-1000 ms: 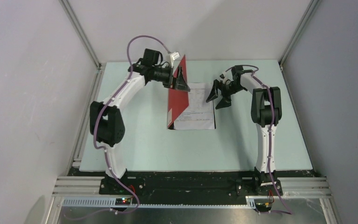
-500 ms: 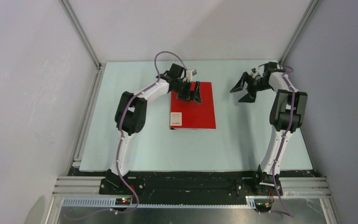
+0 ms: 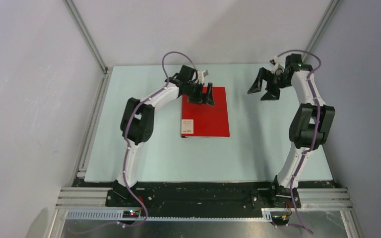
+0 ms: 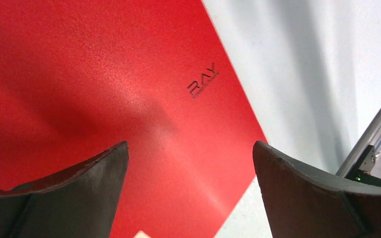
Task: Put the files into the folder
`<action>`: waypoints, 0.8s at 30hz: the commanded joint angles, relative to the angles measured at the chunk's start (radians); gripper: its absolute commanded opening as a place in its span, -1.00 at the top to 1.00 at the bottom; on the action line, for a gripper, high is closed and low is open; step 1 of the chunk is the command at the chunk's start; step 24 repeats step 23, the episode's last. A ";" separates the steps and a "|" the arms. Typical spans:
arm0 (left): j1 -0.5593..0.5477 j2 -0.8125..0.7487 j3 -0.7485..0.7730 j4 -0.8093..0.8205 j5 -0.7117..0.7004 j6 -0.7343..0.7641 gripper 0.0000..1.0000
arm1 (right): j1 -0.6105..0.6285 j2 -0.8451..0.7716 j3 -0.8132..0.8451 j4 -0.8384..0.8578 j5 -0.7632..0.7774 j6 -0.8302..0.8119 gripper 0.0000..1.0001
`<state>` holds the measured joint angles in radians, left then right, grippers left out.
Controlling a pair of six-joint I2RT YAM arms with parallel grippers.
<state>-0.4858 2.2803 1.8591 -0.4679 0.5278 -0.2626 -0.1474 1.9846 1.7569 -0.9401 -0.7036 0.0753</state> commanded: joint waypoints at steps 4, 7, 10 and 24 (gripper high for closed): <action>0.104 -0.371 0.023 -0.012 -0.149 0.132 -0.99 | 0.126 -0.043 0.349 -0.116 0.230 -0.130 -0.99; 0.172 -0.466 -0.001 -0.053 -0.262 0.177 -0.99 | 0.130 -0.050 0.434 -0.057 0.248 -0.040 -0.99; 0.227 -0.570 -0.037 -0.080 -0.417 0.200 -1.00 | 0.140 -0.101 0.435 0.017 0.413 0.091 -0.99; 0.311 -0.723 -0.314 -0.080 -0.597 0.119 -0.99 | 0.294 -0.169 0.218 0.114 0.682 0.063 -0.99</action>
